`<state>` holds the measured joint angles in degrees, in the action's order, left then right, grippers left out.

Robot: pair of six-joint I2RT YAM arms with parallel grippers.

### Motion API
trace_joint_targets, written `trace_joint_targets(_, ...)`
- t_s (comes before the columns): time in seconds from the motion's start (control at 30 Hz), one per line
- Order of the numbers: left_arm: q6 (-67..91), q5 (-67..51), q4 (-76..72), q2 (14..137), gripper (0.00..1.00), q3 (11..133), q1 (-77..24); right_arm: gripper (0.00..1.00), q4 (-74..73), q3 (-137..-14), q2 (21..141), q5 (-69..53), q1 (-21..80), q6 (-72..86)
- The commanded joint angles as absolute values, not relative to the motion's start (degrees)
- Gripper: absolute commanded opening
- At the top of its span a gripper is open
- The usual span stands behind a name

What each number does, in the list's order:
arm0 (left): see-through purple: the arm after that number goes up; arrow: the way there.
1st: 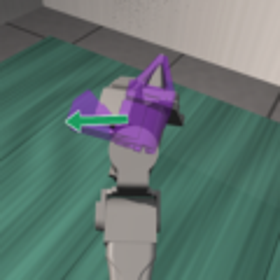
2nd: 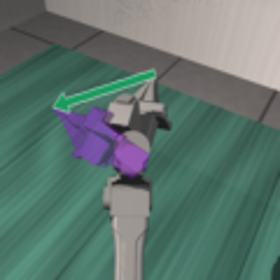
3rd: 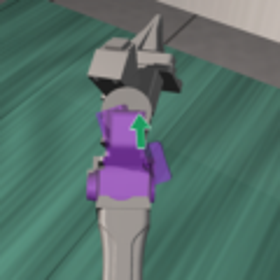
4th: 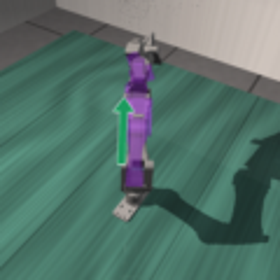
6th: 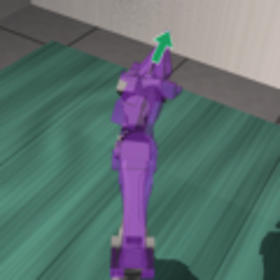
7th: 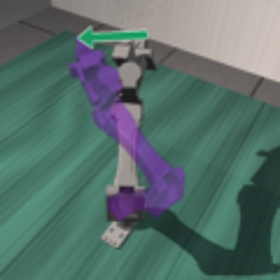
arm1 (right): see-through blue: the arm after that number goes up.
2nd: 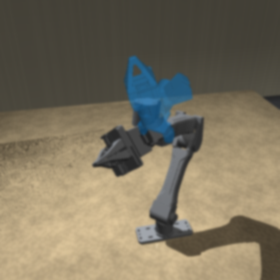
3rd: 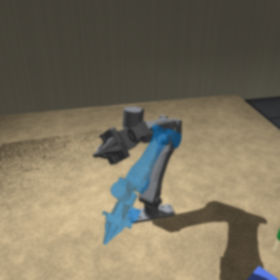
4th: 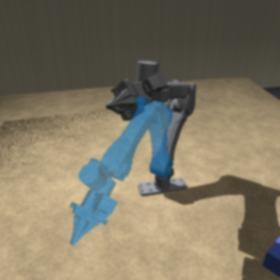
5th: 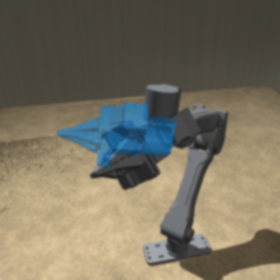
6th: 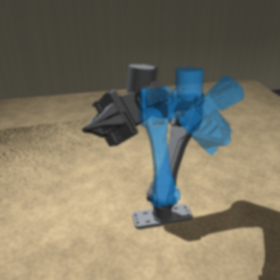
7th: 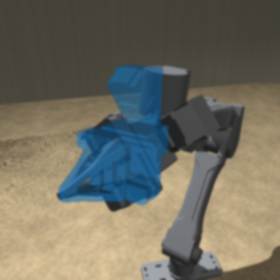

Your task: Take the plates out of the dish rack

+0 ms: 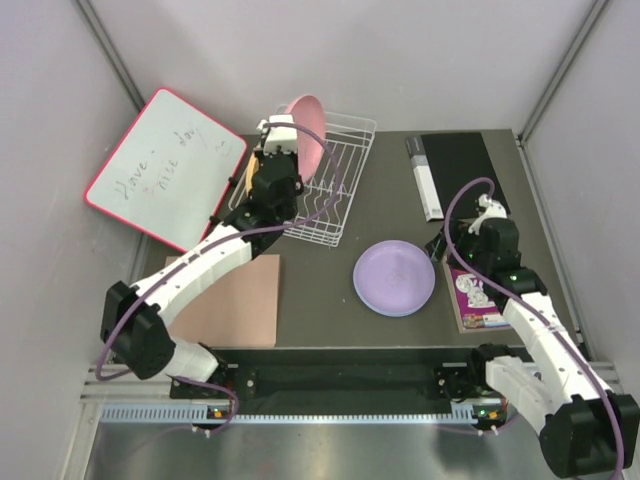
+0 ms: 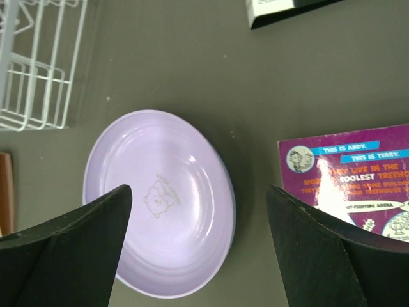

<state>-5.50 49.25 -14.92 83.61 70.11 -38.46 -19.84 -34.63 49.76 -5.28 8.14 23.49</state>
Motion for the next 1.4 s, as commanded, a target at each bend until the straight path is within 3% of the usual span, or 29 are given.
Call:
trace_joint_targets(0.0, 12.55, 28.15, 2.35, 80.07, 0.00, 70.23, -38.67, 0.86, -15.05, -37.27, 46.50, -12.28, 8.79, 23.46)
trace_joint_targets(0.17, 20.65, 12.50, 2.91, 78.84, 0.00, 66.72, -38.67, 0.87, -6.43, -36.91, 45.18, -19.50, 8.88, 27.50)
trace_joint_targets(0.67, 32.08, -8.61, -5.62, 76.20, 0.00, 60.21, -39.02, 0.85, 7.11, -35.51, 53.61, -25.75, 9.93, 31.90)
trace_joint_targets(0.8, 32.69, -11.42, -6.42, 75.67, 0.00, 59.94, -39.64, 0.78, 8.87, -34.90, 55.28, -24.79, 10.63, 31.90)
trace_joint_targets(0.9, 32.70, -13.71, -6.33, 75.50, 0.00, 59.50, -39.90, 0.58, 11.07, -34.02, 55.28, -25.05, 10.81, 32.25)
trace_joint_targets(0.93, 32.70, -14.84, -6.50, 75.59, 0.00, 59.33, -39.90, 0.44, 11.42, -33.84, 55.28, -25.14, 10.81, 32.08)
trace_joint_targets(1.0, 32.35, -16.25, -6.94, 75.76, 0.00, 58.89, -39.90, 0.31, 12.56, -33.05, 55.28, -27.14, 10.72, 31.73)
trace_joint_targets(1.07, 32.61, -19.24, -8.17, 76.64, 0.00, 58.54, -39.90, 0.06, 14.59, -32.26, 55.28, -28.47, 10.90, 31.99)
trace_joint_targets(1.1, 32.69, -19.68, -8.17, 76.99, 0.00, 58.62, -39.90, 0.00, 14.33, -32.08, 55.28, -28.39, 10.81, 32.17)
trace_joint_targets(1.17, 32.61, -18.82, -6.61, 77.87, 0.15, 59.23, -39.90, 0.00, 12.14, -31.38, 54.24, -26.03, 10.81, 32.43)
trace_joint_targets(1.2, 31.56, -17.50, -5.81, 77.87, 0.34, 59.33, -39.90, 0.00, 10.39, -31.38, 53.45, -24.45, 10.81, 32.43)
trace_joint_targets(1.27, 29.89, -12.69, -3.44, 77.26, 0.50, 59.59, -39.90, 0.00, 5.29, -30.94, 50.73, -21.37, 10.72, 31.91)
trace_joint_targets(1.3, 27.79, -10.31, -2.38, 76.91, 0.63, 59.59, -39.90, 0.00, 3.19, -30.94, 49.76, -17.96, 10.72, 31.56)
trace_joint_targets(1.37, 25.94, -2.17, -0.62, 75.42, 0.75, 59.76, -39.90, 0.00, -4.43, -31.29, 47.30, -12.17, 10.63, 30.85)
